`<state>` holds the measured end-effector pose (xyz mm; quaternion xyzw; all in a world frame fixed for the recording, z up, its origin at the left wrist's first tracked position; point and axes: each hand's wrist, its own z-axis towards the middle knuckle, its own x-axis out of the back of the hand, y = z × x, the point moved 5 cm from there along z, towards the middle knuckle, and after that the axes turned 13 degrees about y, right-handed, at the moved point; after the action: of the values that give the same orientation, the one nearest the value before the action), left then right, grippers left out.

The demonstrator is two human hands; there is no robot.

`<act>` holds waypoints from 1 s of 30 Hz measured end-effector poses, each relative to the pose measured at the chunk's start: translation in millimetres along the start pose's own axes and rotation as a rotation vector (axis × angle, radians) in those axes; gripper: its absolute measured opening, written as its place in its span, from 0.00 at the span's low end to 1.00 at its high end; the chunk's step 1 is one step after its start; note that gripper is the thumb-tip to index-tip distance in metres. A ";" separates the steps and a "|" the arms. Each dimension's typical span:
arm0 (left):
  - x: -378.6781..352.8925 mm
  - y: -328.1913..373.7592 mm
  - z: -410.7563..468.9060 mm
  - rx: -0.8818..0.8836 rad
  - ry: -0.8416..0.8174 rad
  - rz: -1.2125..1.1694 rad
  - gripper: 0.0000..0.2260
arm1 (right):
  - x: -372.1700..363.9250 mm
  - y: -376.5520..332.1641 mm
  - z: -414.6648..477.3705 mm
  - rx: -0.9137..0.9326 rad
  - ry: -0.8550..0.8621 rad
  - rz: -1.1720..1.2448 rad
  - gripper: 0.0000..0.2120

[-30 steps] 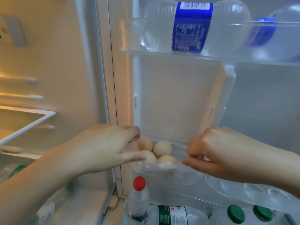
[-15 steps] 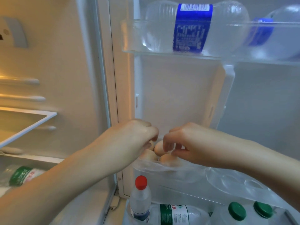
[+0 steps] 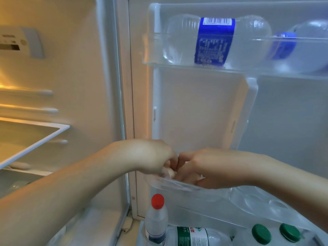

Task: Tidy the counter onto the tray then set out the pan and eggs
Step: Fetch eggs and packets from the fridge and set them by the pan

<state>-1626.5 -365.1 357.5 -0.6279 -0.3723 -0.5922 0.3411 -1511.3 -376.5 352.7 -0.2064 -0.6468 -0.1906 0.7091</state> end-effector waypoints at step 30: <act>-5.3 -27.8 -1.5 0.158 0.344 -0.628 0.12 | 25.0 14.1 -22.2 -0.246 0.489 0.085 0.16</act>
<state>-1651.6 -353.1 352.0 -0.3458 -0.5289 -0.7343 0.2479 -1482.8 -376.7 375.3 -0.2660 -0.4193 -0.2819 0.8210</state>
